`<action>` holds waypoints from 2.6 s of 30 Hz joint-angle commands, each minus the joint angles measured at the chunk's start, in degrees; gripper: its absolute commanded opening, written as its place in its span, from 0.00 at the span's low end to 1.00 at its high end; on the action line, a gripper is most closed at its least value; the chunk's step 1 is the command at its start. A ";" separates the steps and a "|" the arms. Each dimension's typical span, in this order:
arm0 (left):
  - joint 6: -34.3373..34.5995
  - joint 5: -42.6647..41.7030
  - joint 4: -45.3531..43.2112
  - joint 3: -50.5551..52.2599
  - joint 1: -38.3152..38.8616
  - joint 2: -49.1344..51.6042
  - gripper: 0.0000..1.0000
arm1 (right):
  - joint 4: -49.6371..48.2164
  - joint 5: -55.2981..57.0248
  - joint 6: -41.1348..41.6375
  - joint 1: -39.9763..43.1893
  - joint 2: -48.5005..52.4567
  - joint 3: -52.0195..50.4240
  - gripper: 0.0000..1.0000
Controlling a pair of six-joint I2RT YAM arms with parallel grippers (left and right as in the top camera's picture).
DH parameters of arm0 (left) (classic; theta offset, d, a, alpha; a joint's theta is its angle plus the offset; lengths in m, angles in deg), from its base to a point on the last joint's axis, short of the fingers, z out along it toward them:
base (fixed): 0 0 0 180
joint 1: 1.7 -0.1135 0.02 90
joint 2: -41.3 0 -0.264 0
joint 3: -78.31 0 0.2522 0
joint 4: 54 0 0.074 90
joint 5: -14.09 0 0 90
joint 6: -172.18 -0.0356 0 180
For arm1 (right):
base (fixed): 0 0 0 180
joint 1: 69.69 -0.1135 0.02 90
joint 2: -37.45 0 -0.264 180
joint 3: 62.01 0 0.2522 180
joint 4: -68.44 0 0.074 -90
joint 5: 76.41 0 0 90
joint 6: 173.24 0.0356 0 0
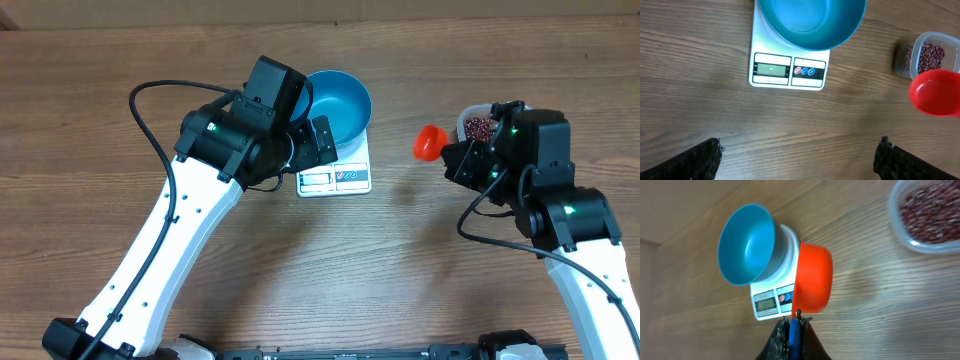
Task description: Scoop item into bowl and weigh 150g on scale
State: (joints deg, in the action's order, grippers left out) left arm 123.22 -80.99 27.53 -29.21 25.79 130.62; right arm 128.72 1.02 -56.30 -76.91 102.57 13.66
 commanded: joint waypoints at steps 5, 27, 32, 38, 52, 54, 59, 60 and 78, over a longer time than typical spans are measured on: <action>-10.12 1.68 0.72 -0.90 -0.09 1.29 1.00 | 1.25 9.62 -0.39 -0.11 -2.40 3.13 0.04; -17.49 1.51 1.73 -0.90 -0.09 7.15 0.04 | 3.15 13.44 -0.46 -0.11 -2.45 4.22 0.04; -22.12 3.63 1.20 -0.90 -0.09 7.17 0.04 | 3.15 13.42 -0.44 -0.11 -2.45 4.22 0.04; -28.89 8.96 1.11 -0.90 -0.02 7.17 0.04 | 3.15 13.38 -0.42 -0.11 -2.45 4.22 0.04; -30.38 16.44 0.20 -0.90 5.73 7.17 0.05 | 3.08 13.40 -0.39 -0.11 -2.45 4.22 0.04; -30.40 17.31 -0.11 -0.90 6.91 7.17 0.04 | 3.08 13.40 -0.39 -0.11 -2.45 4.22 0.04; -31.45 17.29 -2.47 -0.79 8.22 7.17 0.04 | 3.08 13.40 -0.22 -0.11 -2.45 4.22 0.04; -31.45 17.29 -2.89 -0.76 8.22 7.17 0.04 | 3.02 13.40 -0.22 -0.11 -2.45 4.22 0.04; -37.55 11.85 -18.16 12.15 8.22 7.15 0.05 | 2.97 13.38 -0.22 -0.11 -2.43 4.22 0.04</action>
State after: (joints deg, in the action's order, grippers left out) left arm 88.03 -67.37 11.03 -19.81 33.85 137.64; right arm 131.89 13.87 -56.32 -76.91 101.24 16.02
